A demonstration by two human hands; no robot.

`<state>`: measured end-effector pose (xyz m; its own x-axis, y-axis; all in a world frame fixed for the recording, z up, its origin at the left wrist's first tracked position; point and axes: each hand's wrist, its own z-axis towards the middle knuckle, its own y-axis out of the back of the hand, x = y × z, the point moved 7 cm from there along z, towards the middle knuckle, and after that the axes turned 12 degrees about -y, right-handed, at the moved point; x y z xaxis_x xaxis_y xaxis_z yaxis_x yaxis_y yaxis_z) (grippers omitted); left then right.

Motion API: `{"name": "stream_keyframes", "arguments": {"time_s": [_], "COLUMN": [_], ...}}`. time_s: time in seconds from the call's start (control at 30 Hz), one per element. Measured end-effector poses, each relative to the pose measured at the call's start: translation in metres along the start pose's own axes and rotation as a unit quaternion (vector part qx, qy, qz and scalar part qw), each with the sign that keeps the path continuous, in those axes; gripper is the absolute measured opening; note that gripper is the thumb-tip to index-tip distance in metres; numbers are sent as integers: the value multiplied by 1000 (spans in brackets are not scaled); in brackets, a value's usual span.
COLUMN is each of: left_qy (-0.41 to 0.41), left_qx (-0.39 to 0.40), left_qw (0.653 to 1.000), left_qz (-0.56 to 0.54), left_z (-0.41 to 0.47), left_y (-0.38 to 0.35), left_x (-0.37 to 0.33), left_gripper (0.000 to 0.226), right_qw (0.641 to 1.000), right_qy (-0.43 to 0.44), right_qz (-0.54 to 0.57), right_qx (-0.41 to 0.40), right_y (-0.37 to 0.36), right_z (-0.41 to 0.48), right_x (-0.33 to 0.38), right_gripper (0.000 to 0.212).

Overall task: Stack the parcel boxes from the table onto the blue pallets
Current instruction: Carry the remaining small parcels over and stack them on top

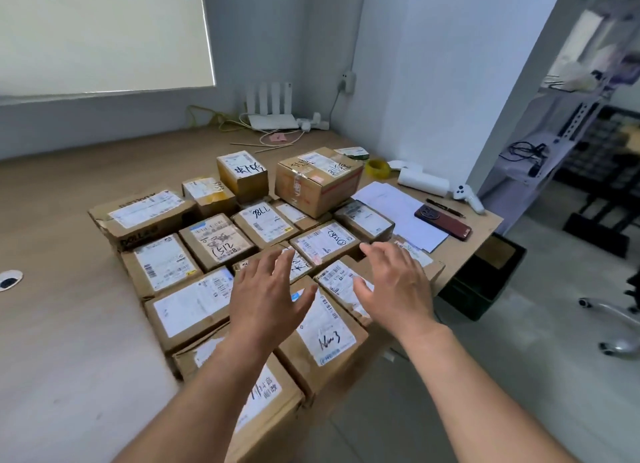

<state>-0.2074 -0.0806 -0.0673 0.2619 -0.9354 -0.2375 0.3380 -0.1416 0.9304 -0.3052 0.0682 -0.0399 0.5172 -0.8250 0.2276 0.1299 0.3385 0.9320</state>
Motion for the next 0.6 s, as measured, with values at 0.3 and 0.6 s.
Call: {"name": "stream_keyframes", "arguments": {"time_s": [0.3, 0.6], "left_qy": [9, 91], "left_qx": [9, 6], "left_qw": [1000, 995], "left_qz": [2, 27], "left_z": [67, 119], "left_y": [-24, -36], "left_x": [20, 47], "left_gripper": [73, 74], "right_qw": [1000, 996], "right_qy": [-3, 79], "right_qz": [7, 42], "right_qx": [12, 7], "right_y": [-37, -73], "right_z": [77, 164], "right_x": [-14, -11], "right_gripper": [48, 44]}}
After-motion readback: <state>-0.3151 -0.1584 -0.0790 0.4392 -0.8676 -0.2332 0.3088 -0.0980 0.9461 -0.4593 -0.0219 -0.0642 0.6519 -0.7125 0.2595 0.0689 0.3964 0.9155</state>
